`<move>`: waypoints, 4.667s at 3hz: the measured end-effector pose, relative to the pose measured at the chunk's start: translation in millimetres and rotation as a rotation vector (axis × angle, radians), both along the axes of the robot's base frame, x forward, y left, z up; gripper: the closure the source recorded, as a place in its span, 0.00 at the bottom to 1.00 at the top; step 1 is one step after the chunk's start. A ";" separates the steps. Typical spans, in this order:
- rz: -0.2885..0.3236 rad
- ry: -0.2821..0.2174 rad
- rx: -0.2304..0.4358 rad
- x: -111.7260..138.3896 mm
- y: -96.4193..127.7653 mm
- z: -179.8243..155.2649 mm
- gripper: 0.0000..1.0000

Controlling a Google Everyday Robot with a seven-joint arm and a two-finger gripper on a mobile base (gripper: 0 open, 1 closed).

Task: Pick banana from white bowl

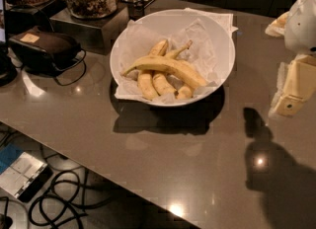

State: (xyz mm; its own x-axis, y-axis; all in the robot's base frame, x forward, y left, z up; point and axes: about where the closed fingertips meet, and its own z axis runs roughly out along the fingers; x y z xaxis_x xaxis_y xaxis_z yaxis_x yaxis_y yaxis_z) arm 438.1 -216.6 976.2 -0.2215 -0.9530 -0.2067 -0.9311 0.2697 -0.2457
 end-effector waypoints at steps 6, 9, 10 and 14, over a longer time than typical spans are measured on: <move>0.095 -0.024 0.115 -13.2 168.4 61.3 0.00; 0.030 0.015 0.124 18.1 223.9 78.2 0.00; 0.032 -0.013 0.152 18.5 236.8 87.7 0.00; -0.211 0.062 0.204 104.8 209.4 53.1 0.00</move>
Offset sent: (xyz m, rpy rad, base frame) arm -0.0751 0.0725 0.0018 -0.0291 0.0571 0.0983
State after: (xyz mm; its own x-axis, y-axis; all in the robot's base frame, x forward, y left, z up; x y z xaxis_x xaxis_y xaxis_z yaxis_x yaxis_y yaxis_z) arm 542.9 -7.2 1029.3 -0.4288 -0.8244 -0.3693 -0.8606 0.4972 -0.1105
